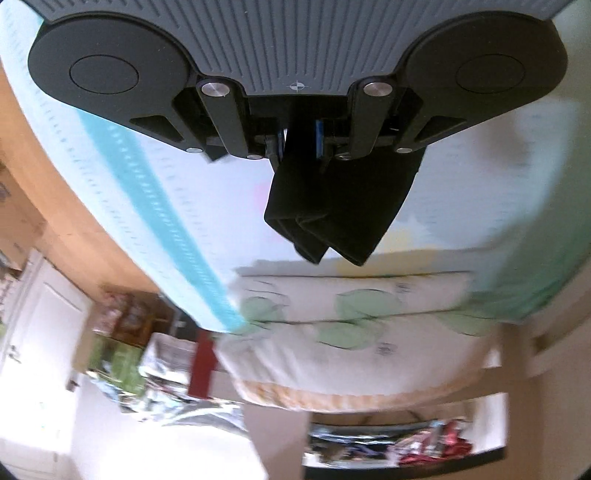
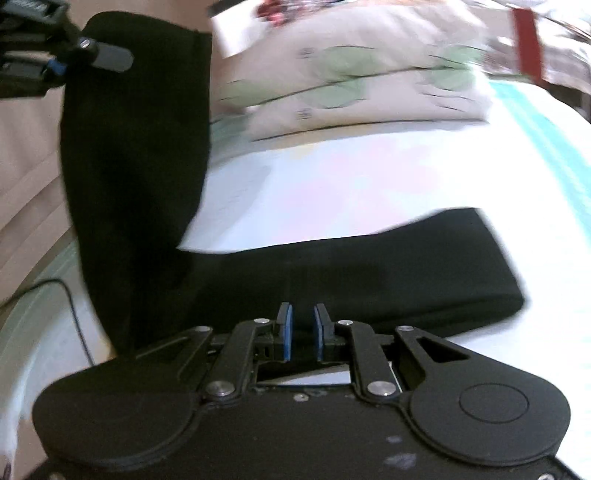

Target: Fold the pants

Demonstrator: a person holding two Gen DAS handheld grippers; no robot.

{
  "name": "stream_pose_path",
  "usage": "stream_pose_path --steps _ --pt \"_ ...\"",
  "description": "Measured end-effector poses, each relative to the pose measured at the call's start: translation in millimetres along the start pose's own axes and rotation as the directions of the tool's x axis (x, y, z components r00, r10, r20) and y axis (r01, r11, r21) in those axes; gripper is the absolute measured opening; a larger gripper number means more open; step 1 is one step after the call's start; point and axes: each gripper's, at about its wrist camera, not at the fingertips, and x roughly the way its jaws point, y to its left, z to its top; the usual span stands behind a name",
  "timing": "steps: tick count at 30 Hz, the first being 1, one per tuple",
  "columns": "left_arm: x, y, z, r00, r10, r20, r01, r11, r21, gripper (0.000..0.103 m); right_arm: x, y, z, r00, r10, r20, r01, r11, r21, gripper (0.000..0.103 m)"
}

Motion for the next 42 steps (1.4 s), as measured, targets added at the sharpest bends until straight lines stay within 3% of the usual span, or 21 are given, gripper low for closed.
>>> stream_pose_path --steps 5,8,11,14,18,24,29,31,33,36,39,42 --pt "81 -54 -32 0.996 -0.071 -0.048 0.071 0.997 -0.007 0.016 0 -47 2 0.994 -0.109 0.001 0.109 0.992 0.066 0.016" --pt "130 -78 -51 0.985 -0.083 -0.154 0.085 0.996 0.006 0.016 -3 -66 0 0.987 -0.157 -0.015 0.158 0.985 0.076 0.016" --pt "151 -89 -64 0.971 -0.098 -0.22 0.102 0.995 0.004 0.019 -6 -74 -1 0.982 -0.186 -0.021 0.188 0.978 0.089 0.016" --pt "151 -95 -69 0.973 -0.078 -0.219 0.088 0.995 0.037 0.025 -8 -76 -3 0.978 -0.209 -0.025 0.21 0.973 0.096 0.016" --pt "135 -89 -65 0.971 -0.104 -0.214 0.099 0.995 -0.034 0.031 -10 -84 -2 0.974 -0.225 -0.022 0.226 0.969 0.101 0.018" --pt "109 -89 -56 0.976 -0.149 -0.157 0.132 0.985 -0.112 0.037 -17 -80 6 0.967 -0.256 0.009 0.254 0.963 0.089 0.021" --pt "73 -81 -49 0.989 -0.12 -0.081 0.114 0.99 -0.079 0.039 -25 -85 14 0.953 -0.301 0.041 0.297 0.951 0.083 0.024" --pt "65 -73 -47 0.993 -0.087 -0.078 0.081 0.994 -0.07 0.041 -29 -88 16 0.949 -0.311 0.053 0.305 0.947 0.097 0.025" --pt "56 -51 -49 0.997 -0.043 -0.06 0.035 0.992 -0.122 0.042 -31 -88 20 0.949 -0.308 0.068 0.3 0.948 0.104 0.027" --pt "52 -16 -53 0.995 0.063 -0.075 -0.075 0.981 -0.179 0.043 -28 -85 26 0.958 -0.274 0.09 0.265 0.959 0.097 0.032" --pt "53 19 -63 0.973 0.197 -0.117 -0.215 0.962 -0.17 0.043 -18 -79 33 0.969 -0.226 0.097 0.218 0.973 0.079 0.037" --pt "53 53 -74 0.953 0.253 -0.166 -0.284 0.937 -0.202 0.043 -5 -74 38 0.98 -0.177 0.09 0.173 0.984 0.048 0.04"
